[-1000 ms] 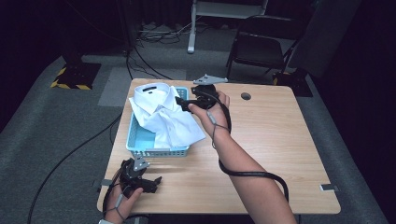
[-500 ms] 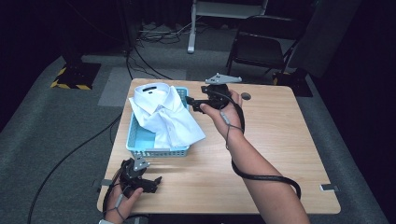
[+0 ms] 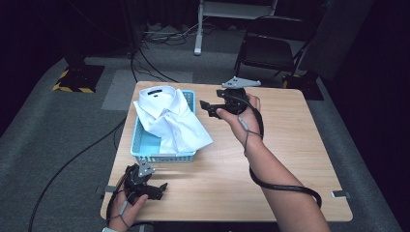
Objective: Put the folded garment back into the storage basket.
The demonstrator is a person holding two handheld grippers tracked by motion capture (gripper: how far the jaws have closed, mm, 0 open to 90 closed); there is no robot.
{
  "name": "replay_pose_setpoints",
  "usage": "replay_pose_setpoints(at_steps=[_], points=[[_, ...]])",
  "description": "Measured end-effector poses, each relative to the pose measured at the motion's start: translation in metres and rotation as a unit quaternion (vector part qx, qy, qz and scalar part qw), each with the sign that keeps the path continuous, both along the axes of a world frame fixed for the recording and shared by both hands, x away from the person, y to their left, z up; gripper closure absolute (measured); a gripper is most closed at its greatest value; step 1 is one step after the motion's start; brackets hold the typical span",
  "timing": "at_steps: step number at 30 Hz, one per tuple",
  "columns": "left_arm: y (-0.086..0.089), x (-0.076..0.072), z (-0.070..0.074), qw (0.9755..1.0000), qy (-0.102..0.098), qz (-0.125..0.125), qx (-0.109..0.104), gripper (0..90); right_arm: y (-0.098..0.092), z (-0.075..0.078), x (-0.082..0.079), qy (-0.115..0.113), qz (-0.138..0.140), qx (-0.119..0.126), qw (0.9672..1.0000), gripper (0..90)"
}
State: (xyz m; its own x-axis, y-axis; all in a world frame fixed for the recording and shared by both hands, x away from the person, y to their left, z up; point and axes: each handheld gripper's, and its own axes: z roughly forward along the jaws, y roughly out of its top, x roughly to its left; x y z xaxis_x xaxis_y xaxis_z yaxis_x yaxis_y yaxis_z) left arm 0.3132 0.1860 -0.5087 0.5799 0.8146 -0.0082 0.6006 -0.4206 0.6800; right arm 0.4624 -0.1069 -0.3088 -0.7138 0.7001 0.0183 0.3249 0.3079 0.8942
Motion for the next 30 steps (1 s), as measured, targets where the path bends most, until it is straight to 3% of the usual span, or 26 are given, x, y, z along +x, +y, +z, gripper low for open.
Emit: replay_pose_setpoints(at_steps=[3, 30], points=[[0.000, 0.000, 0.000, 1.0000, 0.000, -0.001, 0.001, 0.2, -0.004, 0.001, -0.002, -0.007, 0.001, -0.011, 0.9999, 22.9], [0.000, 0.000, 0.000, 1.0000, 0.000, 0.000, 0.001, 0.2, -0.069, 0.008, -0.010, -0.012, -0.032, -0.010, 0.9994, 22.3]])
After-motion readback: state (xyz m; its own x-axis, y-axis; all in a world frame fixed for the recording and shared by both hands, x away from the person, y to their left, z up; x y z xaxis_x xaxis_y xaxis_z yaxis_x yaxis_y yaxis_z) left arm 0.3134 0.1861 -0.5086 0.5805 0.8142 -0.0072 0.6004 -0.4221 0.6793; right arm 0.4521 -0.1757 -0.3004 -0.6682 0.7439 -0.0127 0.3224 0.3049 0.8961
